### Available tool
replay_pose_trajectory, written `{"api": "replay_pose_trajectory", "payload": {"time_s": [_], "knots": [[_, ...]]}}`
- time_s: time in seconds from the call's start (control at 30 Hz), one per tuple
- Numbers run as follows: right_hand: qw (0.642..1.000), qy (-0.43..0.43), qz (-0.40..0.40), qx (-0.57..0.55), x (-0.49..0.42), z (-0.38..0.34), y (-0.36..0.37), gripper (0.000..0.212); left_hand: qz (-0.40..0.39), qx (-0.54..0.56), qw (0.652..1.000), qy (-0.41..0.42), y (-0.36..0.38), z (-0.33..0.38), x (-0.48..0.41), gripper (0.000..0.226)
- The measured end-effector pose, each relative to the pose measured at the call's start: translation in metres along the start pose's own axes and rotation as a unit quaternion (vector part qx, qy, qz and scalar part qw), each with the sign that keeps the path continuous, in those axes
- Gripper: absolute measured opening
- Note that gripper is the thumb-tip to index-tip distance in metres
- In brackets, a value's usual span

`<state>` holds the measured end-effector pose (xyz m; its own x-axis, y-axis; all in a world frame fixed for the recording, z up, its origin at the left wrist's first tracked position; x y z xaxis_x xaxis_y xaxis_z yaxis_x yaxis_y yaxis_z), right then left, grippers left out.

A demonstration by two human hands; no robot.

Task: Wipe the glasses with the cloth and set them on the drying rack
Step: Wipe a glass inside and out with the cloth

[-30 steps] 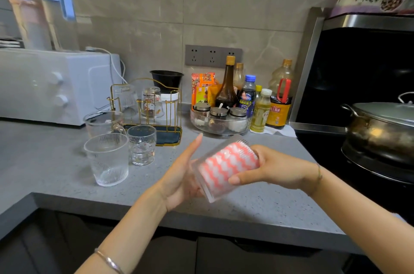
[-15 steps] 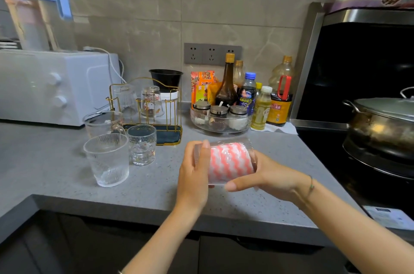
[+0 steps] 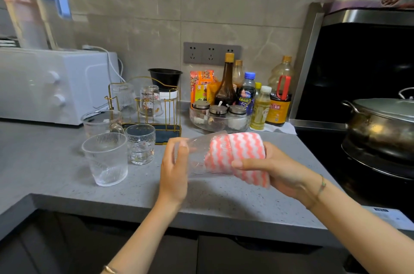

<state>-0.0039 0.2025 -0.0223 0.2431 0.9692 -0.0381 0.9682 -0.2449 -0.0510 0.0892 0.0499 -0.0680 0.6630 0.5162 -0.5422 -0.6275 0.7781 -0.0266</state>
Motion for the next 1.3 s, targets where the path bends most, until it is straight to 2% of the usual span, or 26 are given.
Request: {"api": "replay_pose_trajectory", "payload": {"time_s": [0.2,0.4,0.47,0.53,0.6,0.67,0.77,0.8,0.93,1.0,1.1,1.2,1.3], "knots": [[0.998,0.017,-0.051,0.026,-0.006,0.001,0.016,0.038,-0.008,-0.016,1.0,0.013,0.004,0.003,0.002,0.049],[0.997,0.023,-0.077,0.004,-0.01,0.0,0.029,0.04,-0.028,-0.03,0.999,0.019,0.016,0.004,0.002,0.042],[0.998,0.023,-0.065,0.007,-0.011,0.001,0.031,0.034,-0.033,-0.043,0.998,0.03,0.02,0.006,0.004,0.042],[0.999,0.025,-0.037,0.031,-0.01,0.001,0.03,0.019,-0.05,-0.039,0.997,0.032,0.024,0.007,0.005,0.045],[0.997,0.022,-0.016,0.072,-0.009,0.0,0.028,0.006,-0.085,-0.021,0.996,-0.007,0.028,0.005,0.004,0.045],[0.996,0.009,0.001,0.093,-0.009,-0.001,0.023,0.005,-0.141,-0.007,0.985,-0.096,0.033,-0.002,0.004,0.047],[0.996,-0.014,0.002,0.089,-0.01,-0.002,0.017,0.01,-0.208,0.032,0.952,-0.223,0.039,-0.012,0.009,0.087],[0.996,-0.012,-0.004,0.091,-0.01,-0.002,0.017,0.014,-0.218,0.052,0.943,-0.246,0.039,-0.011,0.01,0.092],[0.991,0.01,-0.018,0.129,-0.01,0.005,0.018,0.025,-0.202,0.123,0.928,-0.289,0.038,-0.006,0.012,0.068],[0.992,0.013,-0.007,0.122,-0.011,0.007,0.017,0.026,-0.17,0.124,0.938,-0.275,0.038,-0.008,0.012,0.059],[0.993,0.026,-0.018,0.116,-0.011,0.006,0.016,0.027,-0.119,0.091,0.966,-0.21,0.036,-0.011,0.011,0.07],[0.998,0.021,-0.054,0.038,-0.011,0.006,0.016,0.03,-0.108,0.053,0.983,-0.136,0.032,-0.007,0.013,0.068],[0.999,0.002,-0.051,-0.013,-0.01,0.003,0.013,0.027,-0.117,0.029,0.988,-0.092,0.03,0.0,0.011,0.06]]}}
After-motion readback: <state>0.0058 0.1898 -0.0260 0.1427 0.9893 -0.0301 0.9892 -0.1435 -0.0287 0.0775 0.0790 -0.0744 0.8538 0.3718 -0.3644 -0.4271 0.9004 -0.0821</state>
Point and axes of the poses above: each hand's wrist, its own x-axis away from the middle knuckle, its own y-axis out of the palm, z = x × y, the point moved 6 cm from there along -x, towards the middle knuckle, and after that the axes turned 13 degrees about -z, right-handed, at the moved point
